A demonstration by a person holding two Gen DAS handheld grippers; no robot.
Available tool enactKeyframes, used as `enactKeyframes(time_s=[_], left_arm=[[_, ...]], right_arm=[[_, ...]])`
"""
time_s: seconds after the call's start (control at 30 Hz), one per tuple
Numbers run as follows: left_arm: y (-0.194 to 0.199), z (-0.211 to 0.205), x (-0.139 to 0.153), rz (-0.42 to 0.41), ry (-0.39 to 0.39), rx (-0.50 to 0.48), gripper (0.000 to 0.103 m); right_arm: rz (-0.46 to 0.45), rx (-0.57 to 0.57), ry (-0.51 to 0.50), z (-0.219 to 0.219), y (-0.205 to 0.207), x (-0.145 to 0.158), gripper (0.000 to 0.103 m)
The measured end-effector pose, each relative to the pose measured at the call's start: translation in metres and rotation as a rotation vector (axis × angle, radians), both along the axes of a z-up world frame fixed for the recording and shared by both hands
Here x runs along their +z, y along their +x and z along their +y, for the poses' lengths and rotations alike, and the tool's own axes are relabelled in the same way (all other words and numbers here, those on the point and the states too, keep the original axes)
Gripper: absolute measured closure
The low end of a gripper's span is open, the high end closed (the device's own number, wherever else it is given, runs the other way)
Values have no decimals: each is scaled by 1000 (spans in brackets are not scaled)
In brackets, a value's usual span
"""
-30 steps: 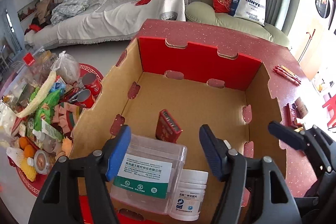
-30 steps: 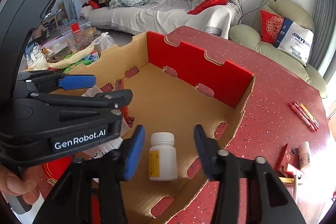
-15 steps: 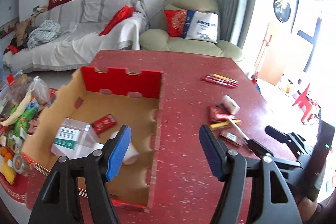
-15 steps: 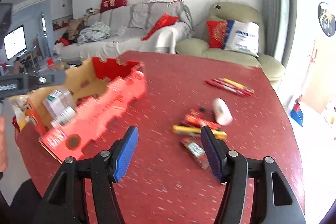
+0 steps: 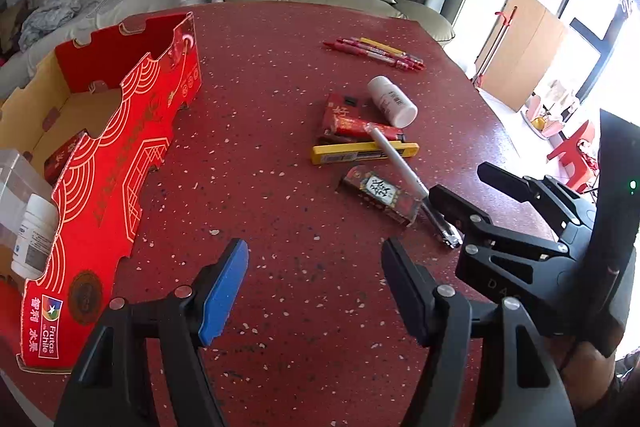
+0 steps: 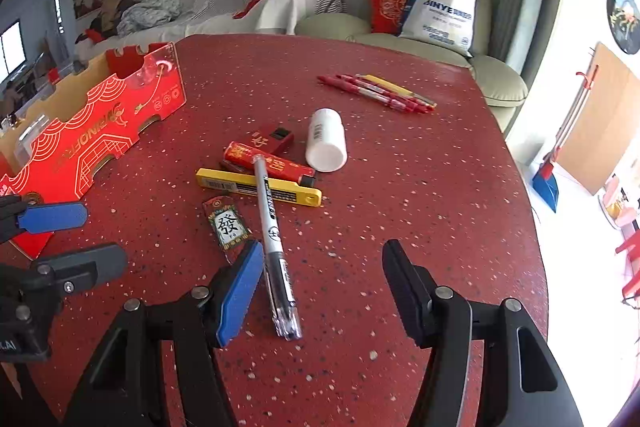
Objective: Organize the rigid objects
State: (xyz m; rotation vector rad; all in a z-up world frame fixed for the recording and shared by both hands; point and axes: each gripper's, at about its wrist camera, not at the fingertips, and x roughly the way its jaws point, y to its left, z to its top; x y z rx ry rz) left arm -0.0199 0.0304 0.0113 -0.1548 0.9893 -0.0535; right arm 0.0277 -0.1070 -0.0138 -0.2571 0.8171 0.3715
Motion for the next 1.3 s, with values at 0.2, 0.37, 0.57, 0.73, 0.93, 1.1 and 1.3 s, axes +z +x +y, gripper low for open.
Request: enactKeyframes(time_s=[0.2,0.37,0.57,0.73,0.93,1.1,1.3], left_arm=[[2,13,-13,20,-16,35,30],[6,17,-21,33,-36,45,30],[6,21,-27,41,-52,52,30],[3,26,-31,55,-68,60,30],[2,28,-29,48,-69,57,30],[4,30,-30,50,-68,59,30],[25,0,-30,22,58,-90,30]], right_arm=[[-11,22,-108,15,12,-13,40],[37,70,8,11,3,-7,40],[-21,32,-97,16,5,-12,40],[-80,58,-204,29,10,-8,40],[19,174,-210,37,10,-17,40],[5,115,-101,22,-4,-15,40],[14,73,-63,18,-8,-20,42]])
